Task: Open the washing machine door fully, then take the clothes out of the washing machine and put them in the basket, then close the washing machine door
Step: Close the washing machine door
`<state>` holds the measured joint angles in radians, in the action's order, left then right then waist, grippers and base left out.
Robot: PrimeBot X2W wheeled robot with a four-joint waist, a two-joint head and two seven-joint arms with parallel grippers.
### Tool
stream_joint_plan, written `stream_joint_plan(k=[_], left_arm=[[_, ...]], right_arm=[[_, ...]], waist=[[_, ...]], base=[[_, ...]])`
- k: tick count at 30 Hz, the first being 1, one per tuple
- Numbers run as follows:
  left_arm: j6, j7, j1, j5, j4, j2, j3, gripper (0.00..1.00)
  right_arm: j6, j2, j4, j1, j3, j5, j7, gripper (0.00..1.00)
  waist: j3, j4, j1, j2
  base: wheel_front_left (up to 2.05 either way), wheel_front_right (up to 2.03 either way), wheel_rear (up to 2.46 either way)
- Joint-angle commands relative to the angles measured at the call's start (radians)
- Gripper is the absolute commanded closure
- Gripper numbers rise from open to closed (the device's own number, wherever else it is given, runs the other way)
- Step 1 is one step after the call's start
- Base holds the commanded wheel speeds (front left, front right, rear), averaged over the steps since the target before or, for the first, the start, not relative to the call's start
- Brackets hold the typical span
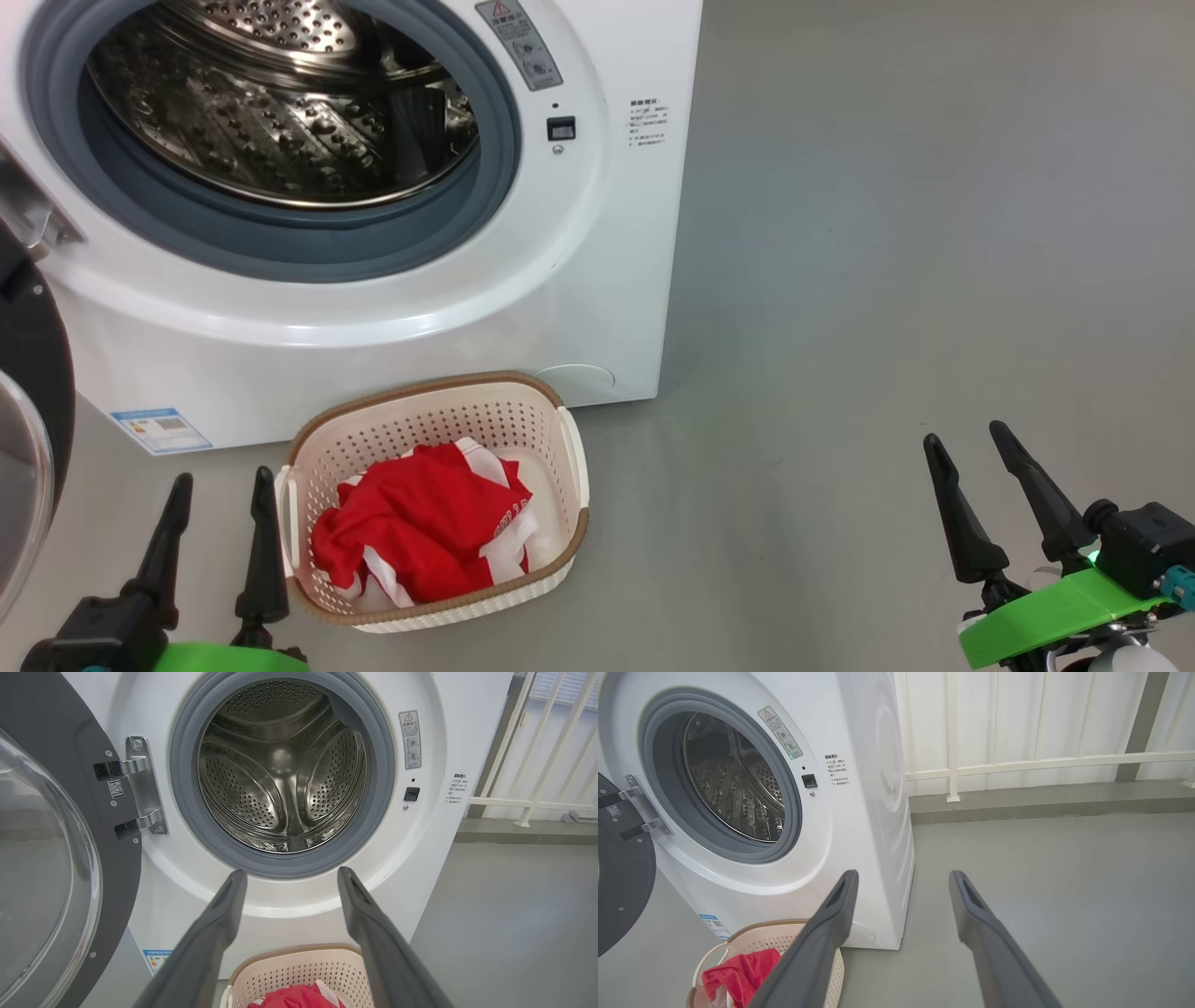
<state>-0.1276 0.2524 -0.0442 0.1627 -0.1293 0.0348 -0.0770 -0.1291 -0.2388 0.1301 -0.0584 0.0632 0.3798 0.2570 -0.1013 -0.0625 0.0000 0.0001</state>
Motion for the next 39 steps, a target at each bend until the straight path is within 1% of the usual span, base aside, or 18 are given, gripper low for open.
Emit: stream_joint_plan(k=[1, 8, 15, 20, 28, 39], left_arm=[[-0.001, 0.009, -0.01, -0.002, 0.031, 0.015, -0.028, 0.0], [0.003, 0.009, -0.006, 0.012, 0.03, 0.015, -0.023, 0.0], [0.026, 0.009, 0.001, 0.051, 0.012, 0.015, -0.024, 0.0], [0.043, 0.009, 0.011, 0.073, 0.008, 0.015, -0.016, 0.0], [0.075, 0.009, 0.022, 0.108, 0.013, 0.015, 0.017, 0.0], [0.104, 0.009, 0.04, 0.146, 0.031, 0.015, 0.048, 0.0]], right_arm=[[-0.002, -0.014, -0.025, -0.007, 0.019, 0.001, 0.005, 0.0], [-0.002, -0.018, -0.026, -0.005, 0.022, 0.0, 0.005, 0.0], [-0.002, -0.025, -0.029, -0.003, 0.033, 0.0, 0.005, 0.0], [-0.002, -0.037, -0.027, -0.008, 0.046, 0.002, 0.005, 0.0], [-0.002, -0.056, -0.018, -0.034, 0.087, 0.006, 0.005, 0.0], [-0.002, -0.074, -0.003, -0.079, 0.14, 0.012, 0.005, 0.0]], waist=[[0.001, 0.001, 0.0, -0.0001], [0.004, 0.014, 0.0, -0.0001], [0.007, 0.065, 0.0, -0.0001], [0.004, 0.126, 0.0, -0.0001], [-0.006, 0.244, 0.0, -0.0001], [-0.009, 0.389, 0.0, -0.0001]], base=[[0.0, 0.0, 0.0], [0.0, 0.0, 0.0], [0.0, 0.0, 0.0], [0.0, 0.0, 0.0], [0.0, 0.0, 0.0], [0.0, 0.0, 0.0]])
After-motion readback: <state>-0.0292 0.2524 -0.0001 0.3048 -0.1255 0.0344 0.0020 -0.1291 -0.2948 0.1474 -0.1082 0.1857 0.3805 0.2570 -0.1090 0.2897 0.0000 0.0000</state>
